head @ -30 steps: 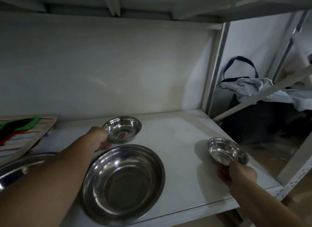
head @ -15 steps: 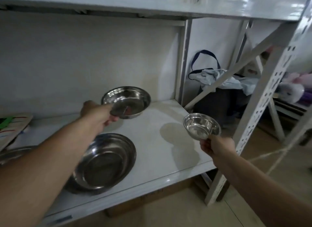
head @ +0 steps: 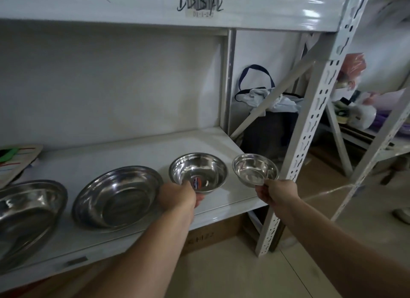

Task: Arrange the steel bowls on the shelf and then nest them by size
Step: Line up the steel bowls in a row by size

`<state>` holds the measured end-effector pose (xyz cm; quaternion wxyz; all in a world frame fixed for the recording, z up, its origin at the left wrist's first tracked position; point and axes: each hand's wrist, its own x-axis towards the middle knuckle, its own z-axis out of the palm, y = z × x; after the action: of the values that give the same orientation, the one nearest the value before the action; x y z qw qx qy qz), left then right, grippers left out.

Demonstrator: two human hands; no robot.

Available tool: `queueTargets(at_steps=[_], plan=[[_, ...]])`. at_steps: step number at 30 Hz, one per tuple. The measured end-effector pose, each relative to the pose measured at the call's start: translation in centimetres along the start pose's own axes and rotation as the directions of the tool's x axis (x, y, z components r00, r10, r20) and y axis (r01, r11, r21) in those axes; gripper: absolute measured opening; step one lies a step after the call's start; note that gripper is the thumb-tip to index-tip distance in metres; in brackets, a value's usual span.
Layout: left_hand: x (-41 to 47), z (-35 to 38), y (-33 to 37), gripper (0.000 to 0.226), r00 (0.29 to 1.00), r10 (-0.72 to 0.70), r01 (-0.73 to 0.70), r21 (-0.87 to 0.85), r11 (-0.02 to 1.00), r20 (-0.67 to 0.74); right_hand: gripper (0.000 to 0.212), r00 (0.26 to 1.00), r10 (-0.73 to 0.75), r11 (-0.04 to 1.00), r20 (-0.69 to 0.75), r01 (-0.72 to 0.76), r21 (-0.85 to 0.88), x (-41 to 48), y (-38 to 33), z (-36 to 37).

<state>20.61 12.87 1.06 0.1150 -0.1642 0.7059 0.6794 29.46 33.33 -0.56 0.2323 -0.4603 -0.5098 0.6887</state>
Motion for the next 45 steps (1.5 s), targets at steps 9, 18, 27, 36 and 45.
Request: queueTargets(at_steps=[9, 18, 27, 36, 45], plan=[[1.2, 1.5, -2.8, 0.02, 0.997, -0.03, 0.033, 0.045, 0.998, -0.068, 0.01, 0.999, 0.044, 0.998, -0.01, -0.045, -0.049, 2.1, 1.6, 1.8], [2.1, 1.5, -3.8, 0.025, 0.995, -0.043, 0.043, -0.005, 0.999, -0.094, 0.014, 0.996, 0.09, 0.996, -0.002, -0.09, 0.013, 3.9, 1.5, 2.7], [0.0, -0.2, -4.8, 0.026, 0.999, -0.003, 0.004, 0.015, 1.0, -0.037, 0.014, 0.994, 0.094, 0.995, 0.051, -0.091, -0.049, 1.2, 3.1, 1.6], [-1.8, -11.6, -5.4, 0.022, 0.996, 0.078, -0.072, 0.12, 0.99, -0.051, 0.011, 0.967, 0.093, 0.974, 0.235, -0.04, -0.221, -6.6, 5.3, 4.6], [4.7, -22.8, -2.1, 0.029, 0.979, 0.038, -0.007, 0.152, 0.988, -0.201, 0.02, 0.861, -0.081, 0.84, 0.502, 0.33, -0.431, -12.8, 7.7, 16.6]])
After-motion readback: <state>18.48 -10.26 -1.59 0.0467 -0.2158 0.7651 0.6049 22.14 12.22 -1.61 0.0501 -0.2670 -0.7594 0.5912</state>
